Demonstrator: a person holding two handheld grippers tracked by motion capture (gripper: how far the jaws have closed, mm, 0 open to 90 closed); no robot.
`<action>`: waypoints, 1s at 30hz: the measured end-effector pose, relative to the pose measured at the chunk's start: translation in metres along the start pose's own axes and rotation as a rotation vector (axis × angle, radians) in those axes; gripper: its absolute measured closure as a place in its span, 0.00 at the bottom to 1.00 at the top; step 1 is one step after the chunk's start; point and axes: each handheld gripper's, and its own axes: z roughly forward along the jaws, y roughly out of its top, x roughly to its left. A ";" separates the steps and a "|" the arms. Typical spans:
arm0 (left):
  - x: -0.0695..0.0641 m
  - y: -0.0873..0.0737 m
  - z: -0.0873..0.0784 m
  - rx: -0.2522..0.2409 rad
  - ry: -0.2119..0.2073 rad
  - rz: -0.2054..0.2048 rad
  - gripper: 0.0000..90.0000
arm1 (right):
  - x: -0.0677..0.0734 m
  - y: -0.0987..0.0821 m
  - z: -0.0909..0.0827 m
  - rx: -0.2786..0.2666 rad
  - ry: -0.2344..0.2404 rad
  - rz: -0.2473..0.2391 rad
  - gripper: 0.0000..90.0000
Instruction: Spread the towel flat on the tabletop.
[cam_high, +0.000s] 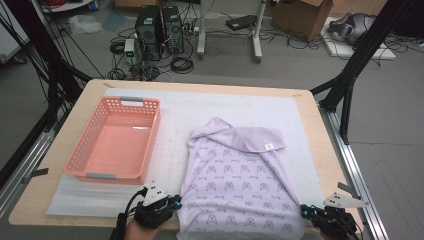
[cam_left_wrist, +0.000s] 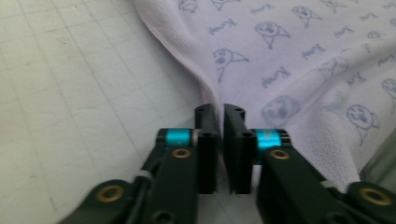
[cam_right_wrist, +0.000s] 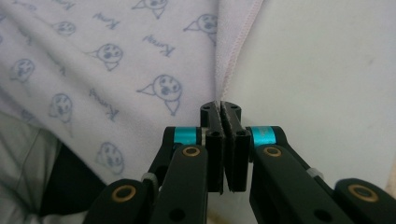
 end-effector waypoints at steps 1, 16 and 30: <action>0.003 0.001 0.000 -0.018 -0.004 -0.012 0.74 | 0.001 0.000 -0.001 -0.005 0.005 -0.002 0.96; 0.032 0.030 0.033 -0.063 -0.016 -0.060 0.65 | -0.012 0.044 0.041 -0.085 -0.052 0.044 0.75; 0.034 0.031 0.028 -0.091 -0.012 -0.082 0.67 | -0.017 0.017 0.003 0.034 -0.115 -0.002 0.95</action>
